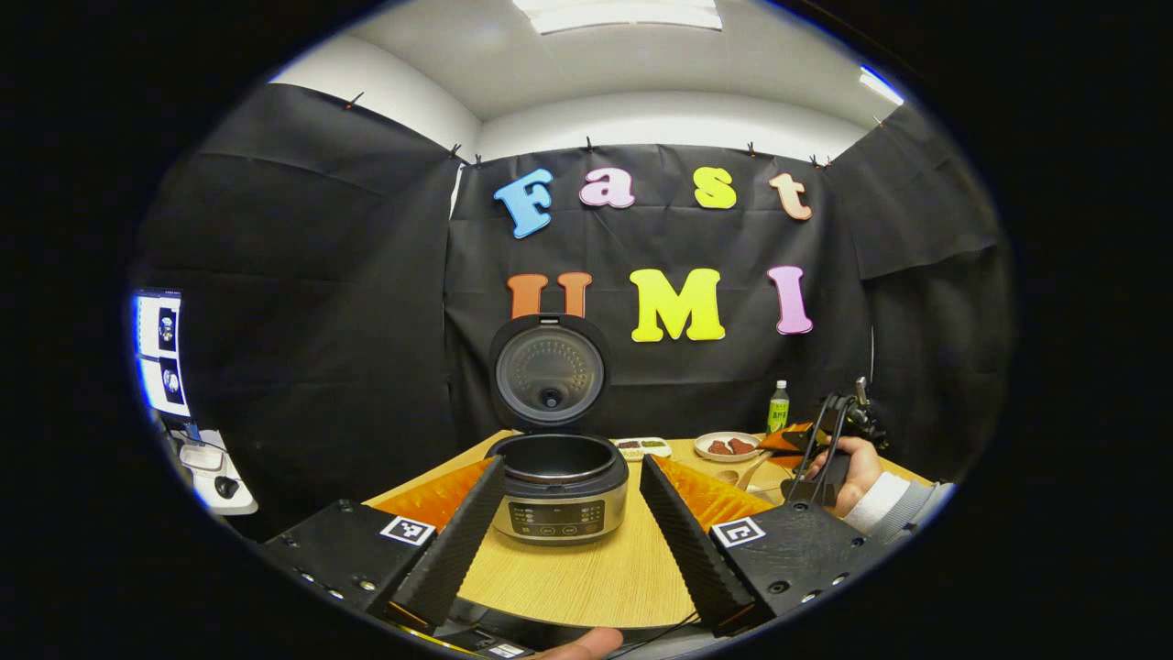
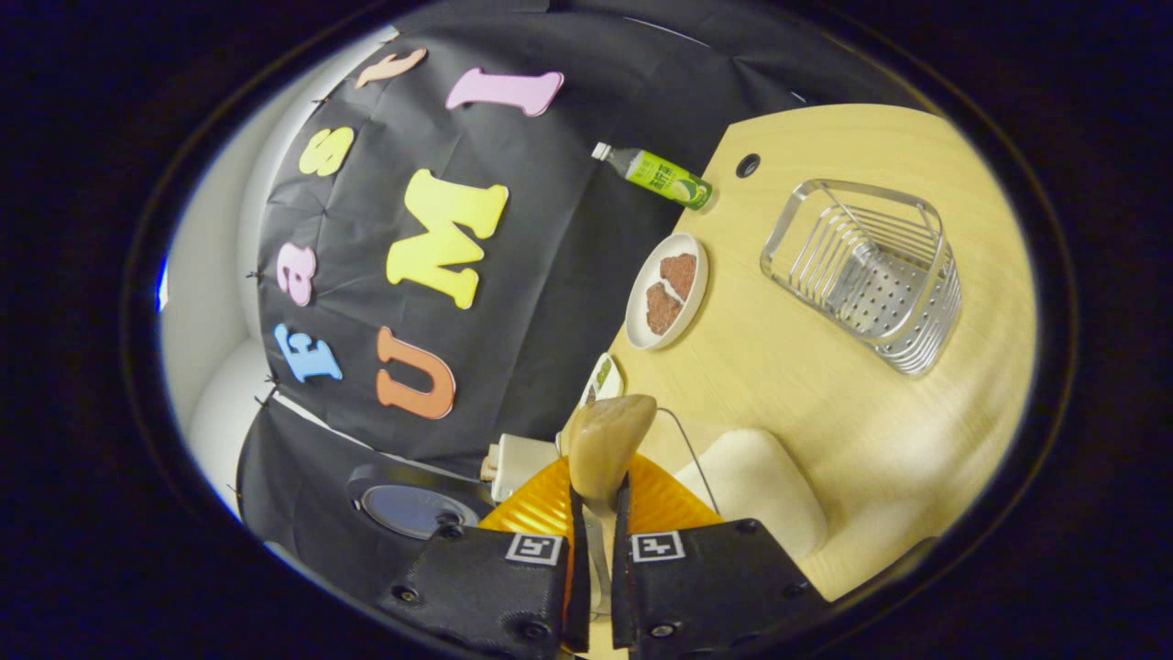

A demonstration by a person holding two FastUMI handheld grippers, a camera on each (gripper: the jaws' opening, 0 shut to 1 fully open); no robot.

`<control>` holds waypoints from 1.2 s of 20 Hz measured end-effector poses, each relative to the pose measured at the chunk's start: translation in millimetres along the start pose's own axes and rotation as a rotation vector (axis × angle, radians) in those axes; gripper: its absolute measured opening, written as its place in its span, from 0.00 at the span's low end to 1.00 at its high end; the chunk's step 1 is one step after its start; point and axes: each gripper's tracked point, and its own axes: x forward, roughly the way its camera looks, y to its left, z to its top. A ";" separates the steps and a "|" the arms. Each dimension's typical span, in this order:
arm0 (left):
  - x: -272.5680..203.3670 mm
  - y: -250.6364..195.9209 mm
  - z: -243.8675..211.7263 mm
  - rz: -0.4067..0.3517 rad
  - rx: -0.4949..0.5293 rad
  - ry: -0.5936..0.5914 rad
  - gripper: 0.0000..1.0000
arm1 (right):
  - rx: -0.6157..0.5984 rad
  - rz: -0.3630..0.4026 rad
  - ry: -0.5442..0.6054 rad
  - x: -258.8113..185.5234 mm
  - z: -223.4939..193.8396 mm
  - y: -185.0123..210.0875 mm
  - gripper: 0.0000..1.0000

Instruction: Close the left gripper, press the button to open the rice cooker; take a wooden spoon from the chopstick holder with the right hand, scoop a spoonful of rice and pour it into the rice cooker, then put the wooden spoon back into the chopstick holder.

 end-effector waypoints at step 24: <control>2.7 46.3 18.3 0.067 0.011 0.044 0.95 | 0.595 0.298 0.026 -13.7 4.0 90.2 0.13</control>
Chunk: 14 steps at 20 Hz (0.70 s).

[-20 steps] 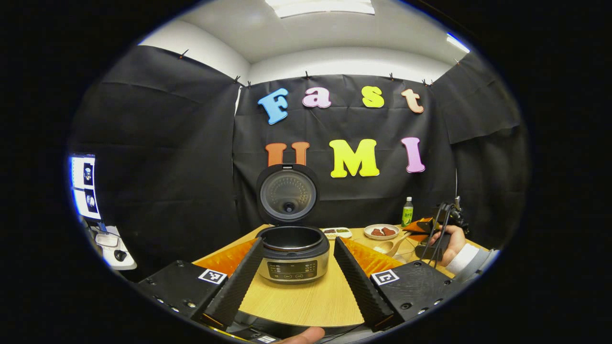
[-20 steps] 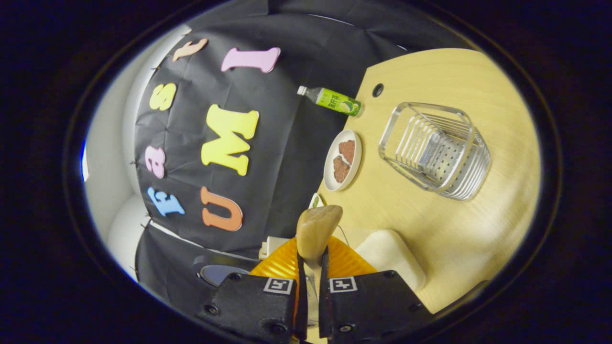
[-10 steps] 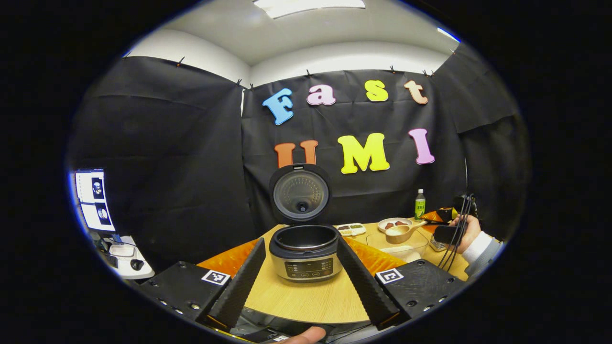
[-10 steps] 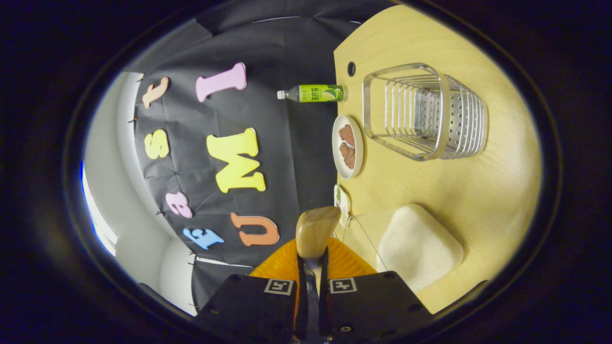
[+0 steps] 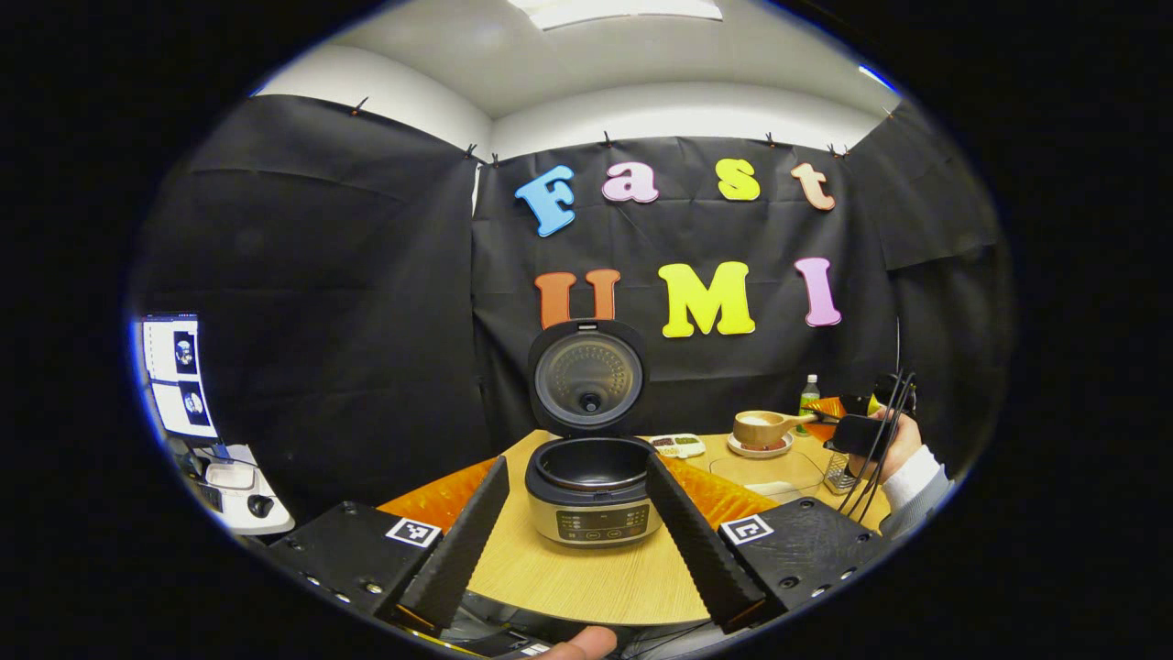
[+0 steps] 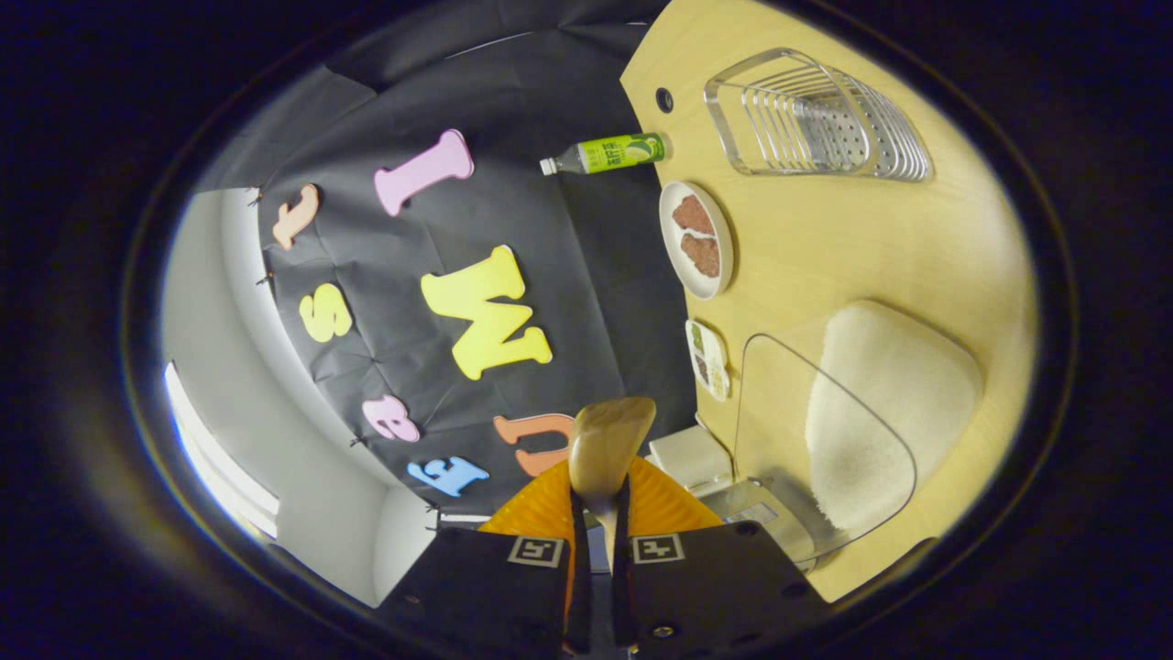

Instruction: Close the left gripper, press the button to open the rice cooker; take a wooden spoon from the chopstick holder with the right hand, scoop a spoonful of rice and pour it into the rice cooker, then put the wooden spoon back into the chopstick holder.

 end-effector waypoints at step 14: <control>-6.3 73.0 -20.4 0.058 -0.048 0.049 0.97 | -0.199 -0.035 0.103 64.8 -114.3 19.3 0.14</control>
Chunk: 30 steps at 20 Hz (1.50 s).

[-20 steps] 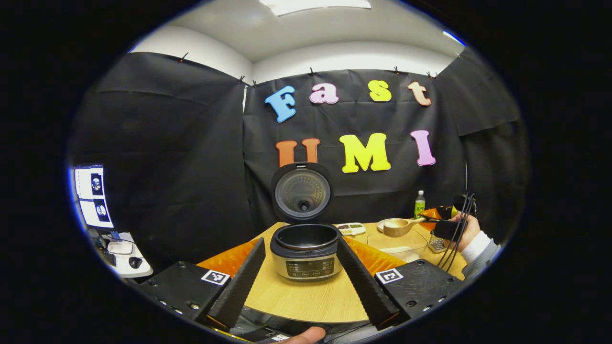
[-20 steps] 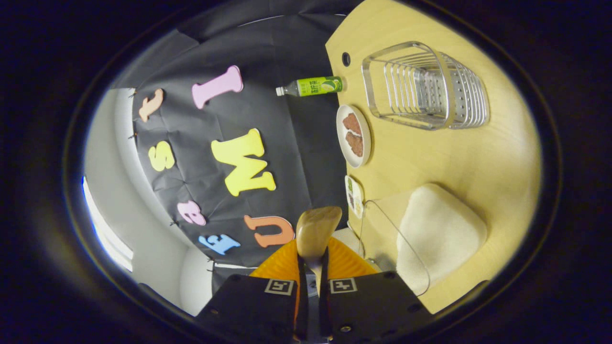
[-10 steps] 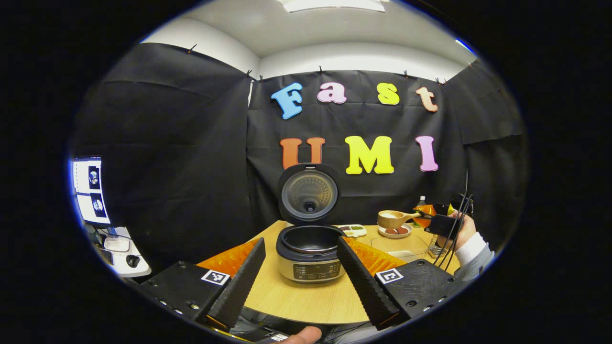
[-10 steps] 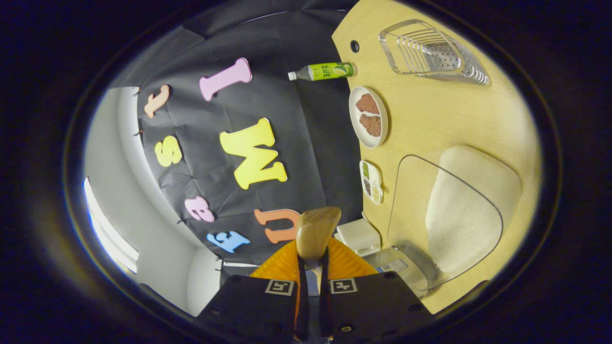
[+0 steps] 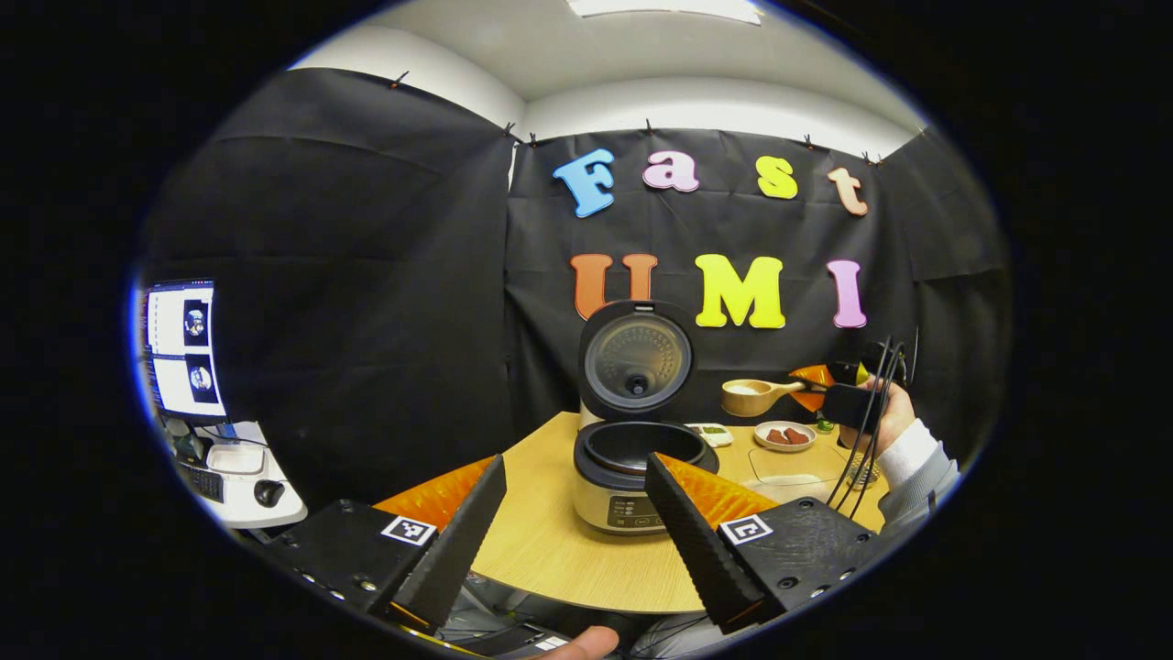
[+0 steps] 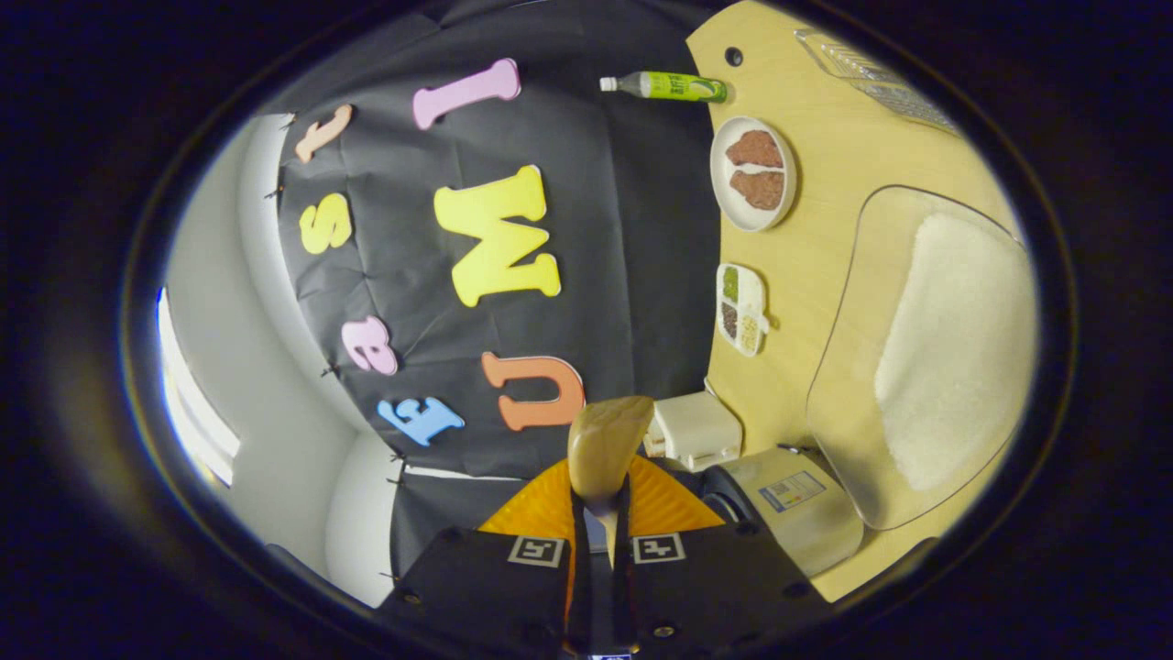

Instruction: Close the left gripper, press the button to open the rice cooker; take a wooden spoon from the chopstick holder with the right hand, scoop a spoonful of rice and pour it into the rice cooker, then put the wooden spoon back into the chopstick holder.

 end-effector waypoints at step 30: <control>1.0 31.9 -50.2 0.003 -0.032 0.063 0.95 | -1.200 -0.063 -0.123 60.1 -115.6 49.9 0.14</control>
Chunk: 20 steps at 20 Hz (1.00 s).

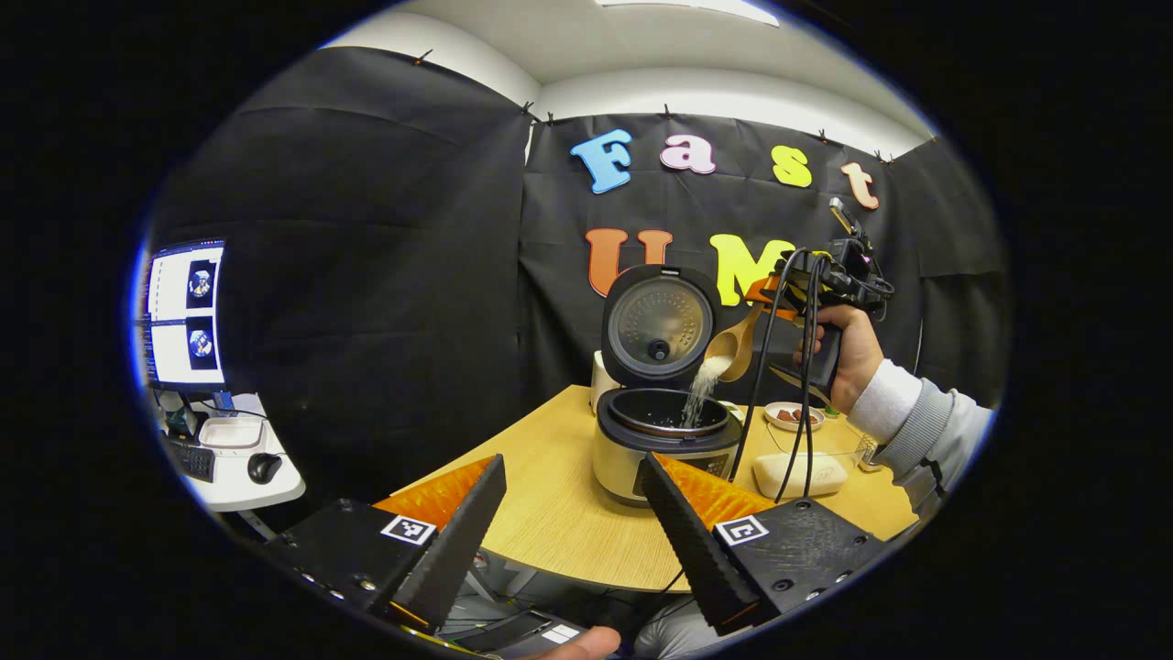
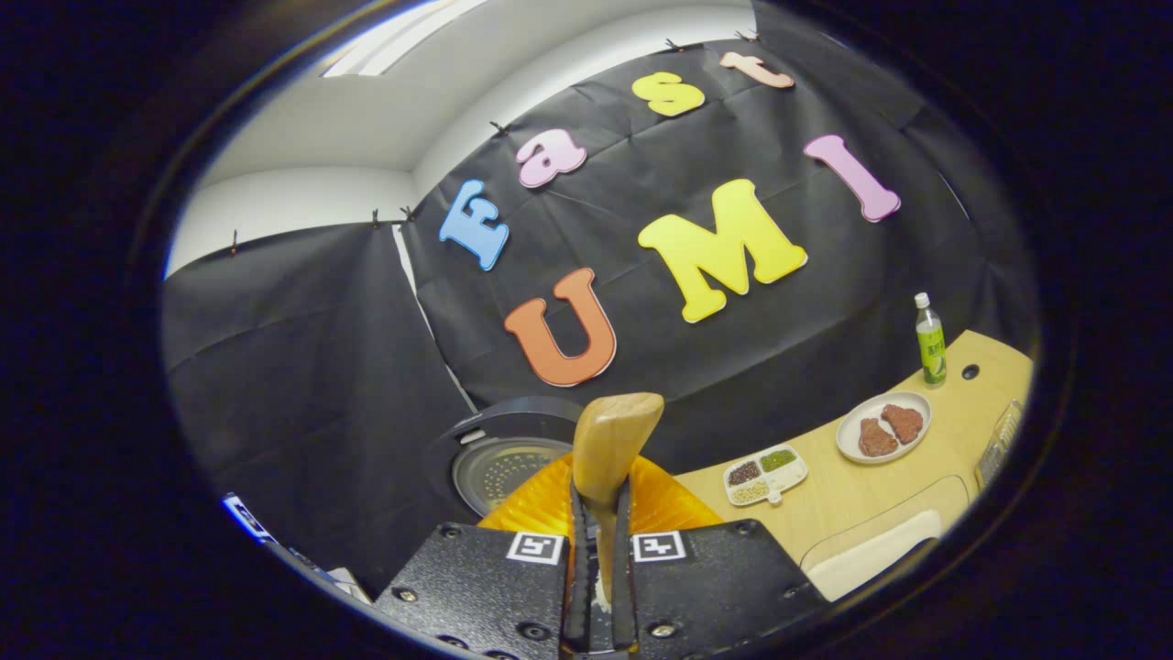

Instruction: Close the left gripper, press the button to open the rice cooker; take a wooden spoon from the chopstick holder with the right hand, scoop a spoonful of rice and pour it into the rice cooker, then put the wooden spoon back into the chopstick holder.

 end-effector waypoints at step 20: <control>3.0 5.1 -17.3 0.015 0.024 0.037 0.96 | -0.398 0.063 0.103 1.3 -57.0 17.1 0.14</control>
